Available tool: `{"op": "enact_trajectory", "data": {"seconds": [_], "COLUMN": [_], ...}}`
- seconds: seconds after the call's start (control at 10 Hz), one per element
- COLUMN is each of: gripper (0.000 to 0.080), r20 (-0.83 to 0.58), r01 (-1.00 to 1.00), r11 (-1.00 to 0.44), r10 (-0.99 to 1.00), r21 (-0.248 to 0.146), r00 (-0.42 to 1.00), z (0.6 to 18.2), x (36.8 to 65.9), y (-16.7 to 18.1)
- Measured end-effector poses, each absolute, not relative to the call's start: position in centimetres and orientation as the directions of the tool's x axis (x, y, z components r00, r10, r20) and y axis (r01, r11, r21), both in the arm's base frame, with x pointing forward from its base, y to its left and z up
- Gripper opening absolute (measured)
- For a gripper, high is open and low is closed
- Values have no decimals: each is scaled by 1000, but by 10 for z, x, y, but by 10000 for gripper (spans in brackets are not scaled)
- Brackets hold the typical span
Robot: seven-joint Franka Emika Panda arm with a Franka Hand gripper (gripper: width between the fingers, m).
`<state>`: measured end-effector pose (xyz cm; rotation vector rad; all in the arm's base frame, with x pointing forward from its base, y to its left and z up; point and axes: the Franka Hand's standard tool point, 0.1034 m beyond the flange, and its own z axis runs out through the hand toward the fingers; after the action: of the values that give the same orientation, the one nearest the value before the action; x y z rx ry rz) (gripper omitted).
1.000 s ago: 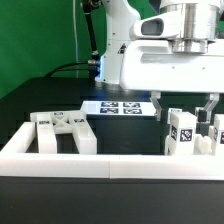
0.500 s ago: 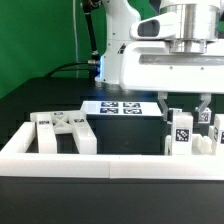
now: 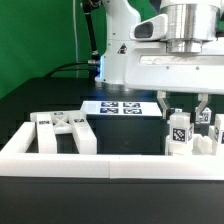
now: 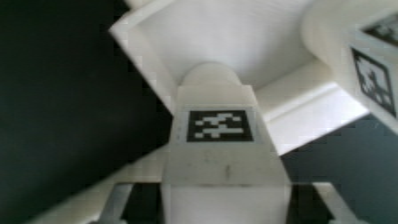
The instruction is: Assemble chair
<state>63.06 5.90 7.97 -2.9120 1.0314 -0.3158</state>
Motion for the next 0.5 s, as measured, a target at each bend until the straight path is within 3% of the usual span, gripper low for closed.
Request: {"op": "enact_trajectory", "data": {"seconds": [0.5], "gripper": [291], "r20": [108], "r01": [-915], "r11": [-368], "r10": [-929], "r21": [-164], "r00": [354], "z": [78], "x": [631], "y": [61]}}
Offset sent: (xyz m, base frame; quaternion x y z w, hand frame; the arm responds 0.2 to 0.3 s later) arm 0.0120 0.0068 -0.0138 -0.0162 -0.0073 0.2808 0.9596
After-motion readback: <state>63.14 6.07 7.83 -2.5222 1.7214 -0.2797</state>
